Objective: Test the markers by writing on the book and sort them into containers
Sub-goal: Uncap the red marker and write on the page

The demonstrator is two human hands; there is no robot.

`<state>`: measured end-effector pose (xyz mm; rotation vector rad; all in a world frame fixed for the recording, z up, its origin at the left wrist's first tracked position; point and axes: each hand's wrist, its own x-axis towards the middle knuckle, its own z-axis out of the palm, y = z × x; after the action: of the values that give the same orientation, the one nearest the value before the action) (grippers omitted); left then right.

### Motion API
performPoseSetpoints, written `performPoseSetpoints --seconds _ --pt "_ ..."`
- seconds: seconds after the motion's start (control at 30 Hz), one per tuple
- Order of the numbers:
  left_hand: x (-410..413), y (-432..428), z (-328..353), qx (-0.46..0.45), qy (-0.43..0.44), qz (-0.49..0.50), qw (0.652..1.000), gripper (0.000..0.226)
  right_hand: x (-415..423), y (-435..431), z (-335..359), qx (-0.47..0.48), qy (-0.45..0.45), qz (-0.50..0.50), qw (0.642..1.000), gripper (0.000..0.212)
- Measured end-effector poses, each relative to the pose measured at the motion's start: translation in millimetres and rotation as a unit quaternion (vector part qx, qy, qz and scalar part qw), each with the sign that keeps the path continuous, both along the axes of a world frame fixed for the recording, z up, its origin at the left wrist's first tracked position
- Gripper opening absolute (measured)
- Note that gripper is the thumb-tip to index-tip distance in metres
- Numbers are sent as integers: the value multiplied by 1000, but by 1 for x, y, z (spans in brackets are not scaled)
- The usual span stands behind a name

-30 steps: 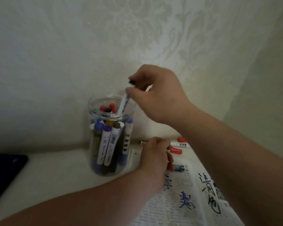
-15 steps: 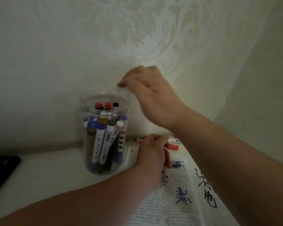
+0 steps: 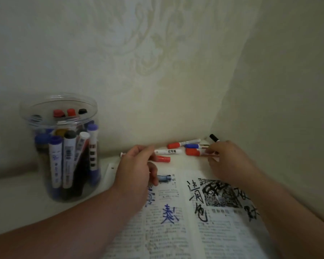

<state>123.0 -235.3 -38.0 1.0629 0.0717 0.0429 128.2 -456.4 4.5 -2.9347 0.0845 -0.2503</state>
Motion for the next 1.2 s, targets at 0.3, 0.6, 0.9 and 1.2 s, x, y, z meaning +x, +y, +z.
performPoseSetpoints --seconds 0.3,0.6,0.9,1.2 --pt "-3 -4 -8 153 -58 -37 986 21 8 -19 -21 -13 -14 35 999 29" --pt "-15 -10 -5 222 -116 -49 967 15 1 -23 -23 34 -42 97 994 13" --pt "-38 -6 4 523 -360 -29 772 35 -56 14 49 95 69 143 983 7" --pt "-51 -10 4 565 -358 -126 732 11 -90 25 6 550 -13 167 818 8"
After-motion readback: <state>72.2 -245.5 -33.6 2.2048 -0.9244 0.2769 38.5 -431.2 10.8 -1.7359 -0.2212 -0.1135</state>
